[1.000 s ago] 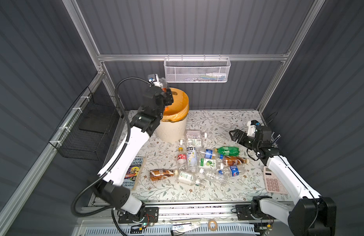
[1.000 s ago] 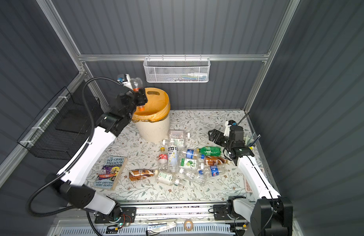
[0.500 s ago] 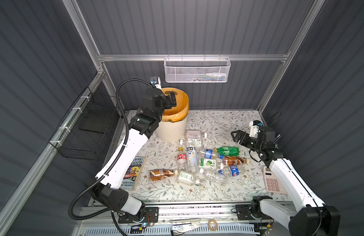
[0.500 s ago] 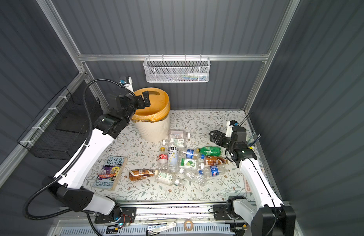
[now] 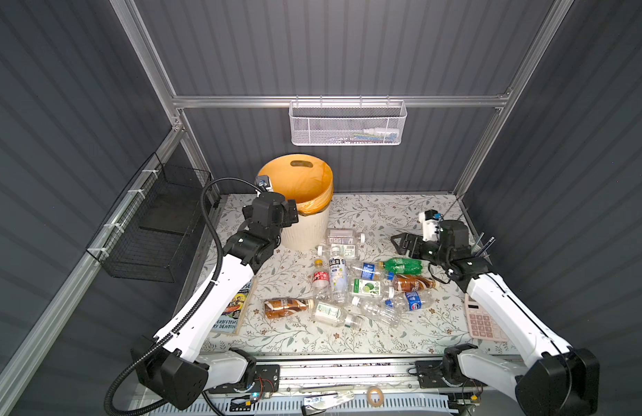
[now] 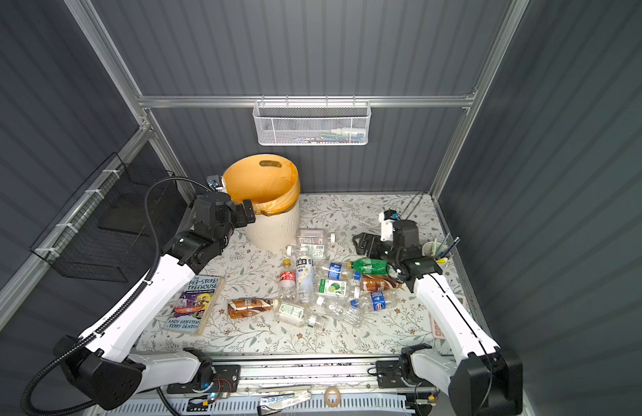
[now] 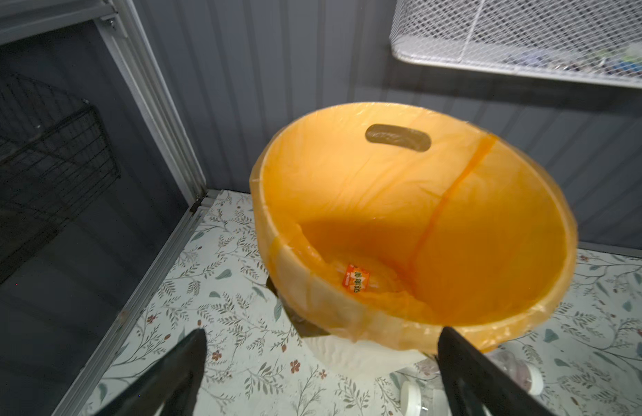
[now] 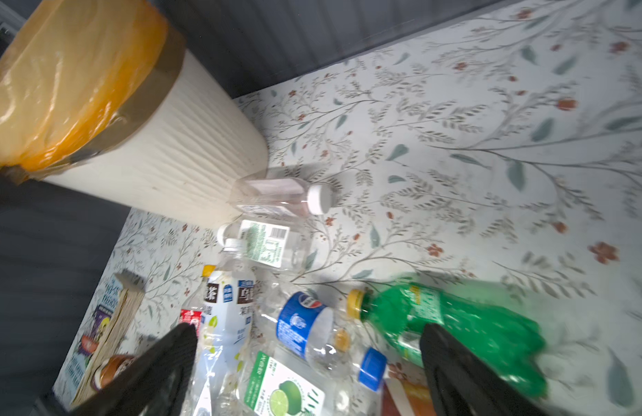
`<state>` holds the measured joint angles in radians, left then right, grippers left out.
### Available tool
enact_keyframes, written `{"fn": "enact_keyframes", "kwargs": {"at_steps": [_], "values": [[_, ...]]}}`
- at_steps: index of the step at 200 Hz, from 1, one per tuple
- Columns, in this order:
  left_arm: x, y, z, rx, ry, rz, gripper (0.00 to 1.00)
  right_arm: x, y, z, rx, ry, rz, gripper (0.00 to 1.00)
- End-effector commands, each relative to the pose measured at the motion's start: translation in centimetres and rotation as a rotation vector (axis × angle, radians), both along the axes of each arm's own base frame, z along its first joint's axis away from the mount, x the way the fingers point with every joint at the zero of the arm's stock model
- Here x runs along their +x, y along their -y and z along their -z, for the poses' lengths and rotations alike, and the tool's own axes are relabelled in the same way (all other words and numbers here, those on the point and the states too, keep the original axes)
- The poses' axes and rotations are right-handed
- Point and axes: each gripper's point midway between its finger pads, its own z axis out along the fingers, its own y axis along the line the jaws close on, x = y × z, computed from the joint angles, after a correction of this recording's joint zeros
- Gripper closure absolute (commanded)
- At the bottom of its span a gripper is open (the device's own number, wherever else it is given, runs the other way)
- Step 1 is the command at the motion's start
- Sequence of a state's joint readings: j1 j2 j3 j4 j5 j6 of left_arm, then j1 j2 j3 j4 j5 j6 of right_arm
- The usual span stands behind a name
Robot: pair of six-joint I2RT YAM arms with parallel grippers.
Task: Throw the plastic bottles in the bin
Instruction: Throw the plastic bottle into the trash bin, then pick up the plastic bottle from the middle-left of the table.
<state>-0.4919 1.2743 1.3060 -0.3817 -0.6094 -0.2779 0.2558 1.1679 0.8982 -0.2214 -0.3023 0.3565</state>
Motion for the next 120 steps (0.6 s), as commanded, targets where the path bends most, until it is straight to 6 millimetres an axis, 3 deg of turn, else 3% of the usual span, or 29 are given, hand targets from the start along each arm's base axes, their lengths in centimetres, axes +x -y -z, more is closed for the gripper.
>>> {"fn": "enact_keyframes", "kwargs": {"at_steps": [1,45,68,96,120], "values": [[-1.1,-2.7,-0.2,-0.01,0.018,-0.117,0.0,0.2,-5.3,-1.7,-0.067,0.095,-0.185,0.03],[-1.6,-8.2,3.6,-0.132,-0.069,-0.223,0.0,-2.6,-16.5,-1.8,-0.195,0.151,-0.552,0.08],[-2.3,-9.7,5.1,-0.106,-0.107,-0.266,0.0,-5.1,-21.3,-0.1,-0.274,0.131,-0.734,0.13],[-2.4,-12.1,7.0,-0.124,-0.174,-0.321,0.0,-8.5,-25.0,2.8,-0.385,0.081,-0.914,0.19],[-2.5,-14.1,8.2,-0.179,-0.206,-0.348,0.0,-10.6,-26.9,4.7,-0.427,0.063,-1.006,0.21]]}}
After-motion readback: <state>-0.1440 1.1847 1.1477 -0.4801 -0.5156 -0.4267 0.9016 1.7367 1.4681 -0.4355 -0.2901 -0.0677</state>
